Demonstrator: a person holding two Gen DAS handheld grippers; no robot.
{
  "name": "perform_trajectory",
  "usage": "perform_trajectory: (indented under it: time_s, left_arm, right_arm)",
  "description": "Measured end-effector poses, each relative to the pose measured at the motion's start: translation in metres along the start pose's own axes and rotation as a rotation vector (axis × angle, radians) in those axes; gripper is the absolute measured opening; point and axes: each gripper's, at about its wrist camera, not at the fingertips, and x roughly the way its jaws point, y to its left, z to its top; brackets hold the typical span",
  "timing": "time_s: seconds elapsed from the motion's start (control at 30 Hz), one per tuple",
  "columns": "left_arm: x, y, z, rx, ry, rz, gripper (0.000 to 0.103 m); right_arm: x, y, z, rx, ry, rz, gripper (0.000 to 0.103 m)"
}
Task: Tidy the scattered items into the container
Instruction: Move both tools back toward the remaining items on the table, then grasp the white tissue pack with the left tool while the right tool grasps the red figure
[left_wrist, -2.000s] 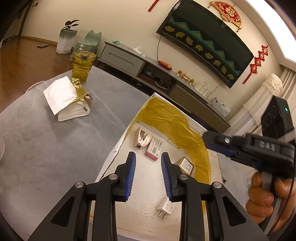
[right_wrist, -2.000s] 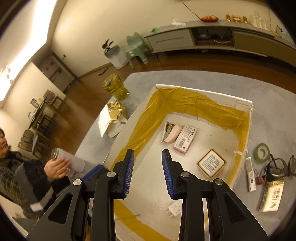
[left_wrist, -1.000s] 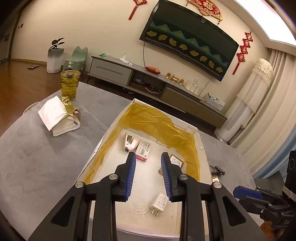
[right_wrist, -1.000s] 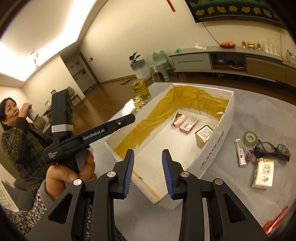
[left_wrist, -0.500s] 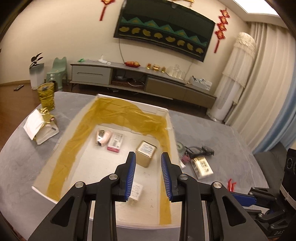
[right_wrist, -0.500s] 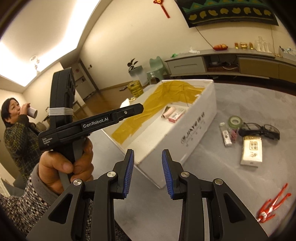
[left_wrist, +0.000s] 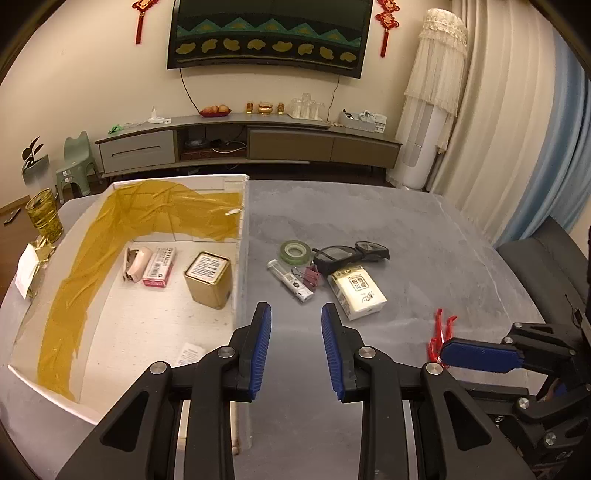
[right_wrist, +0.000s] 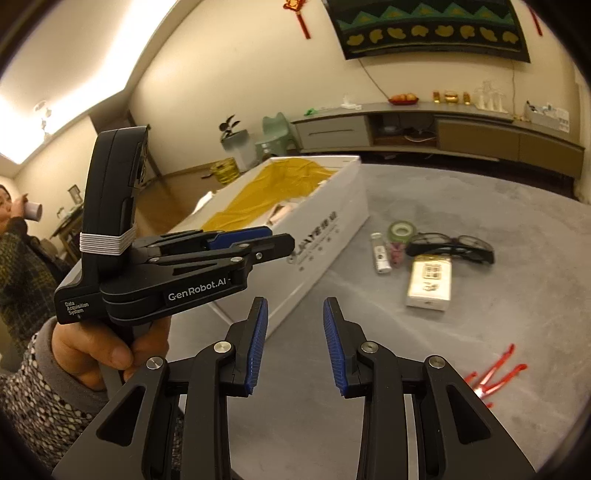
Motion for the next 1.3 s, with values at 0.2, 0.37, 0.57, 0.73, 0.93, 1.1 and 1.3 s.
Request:
perform_trajectory:
  time_s: [0.2,0.37,0.57,0.73,0.93,1.1,1.3]
  left_arm:
    - [0.016,-0.019,0.0,0.022,0.025,-0.005,0.03]
    - [0.027,-0.034,0.0,0.041,0.04,-0.007,0.03]
    - [0.045,-0.044,0.001,0.041,0.067,-0.004,0.03]
    - [0.065,-0.053,0.0,0.047,0.097,-0.005,0.03]
    - [0.088,-0.065,0.0,0.044,0.134,-0.02,0.031]
    - [0.109,-0.077,0.006,0.039,0.143,-0.02,0.053]
    - [0.144,-0.086,0.012,0.025,0.148,0.003,0.059]
  right_arm:
    - [-0.013,-0.019,-0.01,0.026,0.007,-0.05,0.034]
    - [-0.027,-0.037,-0.019,0.058,0.008,-0.084,0.034]
    - [-0.036,-0.066,-0.03,0.131,0.023,-0.11,0.034]
    - [-0.036,-0.088,-0.038,0.185,0.043,-0.14,0.034]
    - [-0.037,-0.119,-0.057,0.252,0.091,-0.215,0.034]
    - [-0.035,-0.145,-0.07,0.326,0.129,-0.271,0.035]
    - [-0.025,-0.162,-0.079,0.411,0.154,-0.26,0.041]
